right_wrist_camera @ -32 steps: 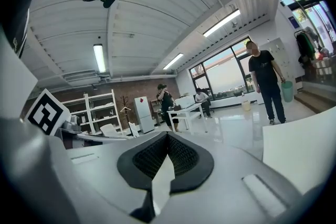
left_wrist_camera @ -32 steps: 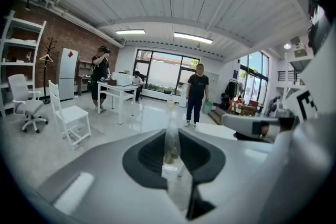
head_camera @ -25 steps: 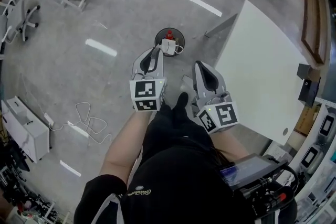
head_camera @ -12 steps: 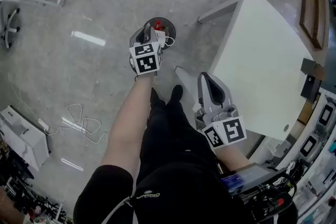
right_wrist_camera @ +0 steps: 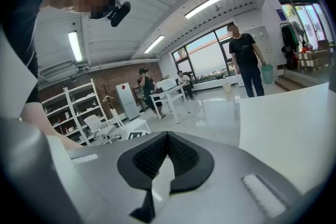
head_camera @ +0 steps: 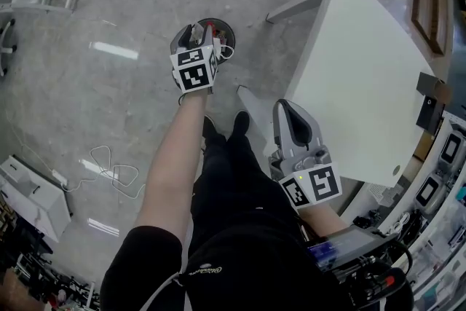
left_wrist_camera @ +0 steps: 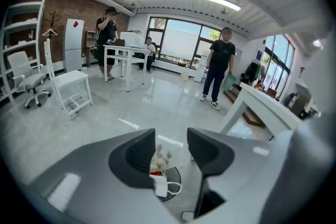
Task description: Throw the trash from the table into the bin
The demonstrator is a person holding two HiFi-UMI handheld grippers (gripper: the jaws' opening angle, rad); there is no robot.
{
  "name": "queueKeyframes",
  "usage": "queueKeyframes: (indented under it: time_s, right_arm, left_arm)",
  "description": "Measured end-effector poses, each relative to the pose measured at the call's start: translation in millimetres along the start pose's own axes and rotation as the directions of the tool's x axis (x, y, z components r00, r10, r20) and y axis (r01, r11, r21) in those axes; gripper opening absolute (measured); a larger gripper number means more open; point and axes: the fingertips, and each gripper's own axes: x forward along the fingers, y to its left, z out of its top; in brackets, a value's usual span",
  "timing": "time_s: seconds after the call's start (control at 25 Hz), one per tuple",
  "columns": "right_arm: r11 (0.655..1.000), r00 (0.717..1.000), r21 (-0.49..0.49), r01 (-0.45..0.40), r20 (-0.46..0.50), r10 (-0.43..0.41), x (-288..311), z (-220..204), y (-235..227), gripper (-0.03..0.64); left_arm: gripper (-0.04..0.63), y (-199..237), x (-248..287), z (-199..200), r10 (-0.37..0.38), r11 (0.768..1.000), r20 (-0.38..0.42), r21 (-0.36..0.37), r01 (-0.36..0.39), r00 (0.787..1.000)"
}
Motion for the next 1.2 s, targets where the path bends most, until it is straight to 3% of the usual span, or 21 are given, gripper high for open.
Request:
queueKeyframes:
  time_s: [0.16,0.4,0.64,0.76,0.92,1.04,1.2]
  right_arm:
    - [1.0,1.0,0.007,0.008,-0.005,-0.008,1.0,-3.7,-2.1,0.002]
    - [1.0,1.0,0.007,0.005,0.019,-0.005,1.9,2.9,-1.2,0.002]
    - [0.999,0.996,-0.028,-0.022,0.09,0.025,-6.1,50.0,18.0,0.002]
    - [0.996,0.985,-0.08,-0.048,0.163,0.06,-6.6,89.4,36.7,0.002]
    - [0.985,0.948,-0.146,-0.09,0.29,0.129,-6.1,145.5,65.6,0.002]
    - [0.978,0.929,-0.185,-0.1,0.336,0.158,-23.0,168.9,87.3,0.002]
    - [0.972,0.914,-0.209,-0.11,0.363,0.181,-47.4,178.0,102.8,0.002]
  left_arm:
    - [0.23,1.2,1.4,-4.3,-0.01,1.0,-0.004,-0.007,0.01,1.0]
    - [0.231,12.1,-18.4,9.2,-0.002,1.0,0.027,-0.018,0.003,1.0]
    - [0.159,-0.8,-107.8,70.7,-0.032,0.999,0.16,0.021,0.029,0.987]
    - [0.066,-15.6,-174.2,123.4,-0.068,0.998,0.288,0.015,0.067,0.955]
    - [0.021,-33.9,-257.9,184.1,-0.105,0.994,0.455,0.069,0.083,0.884]
    - [0.015,-53.9,-312.9,194.4,-0.132,0.988,0.5,0.135,0.073,0.856]
    - [0.009,-67.2,-365.3,191.8,-0.139,0.989,0.537,0.116,0.09,0.832]
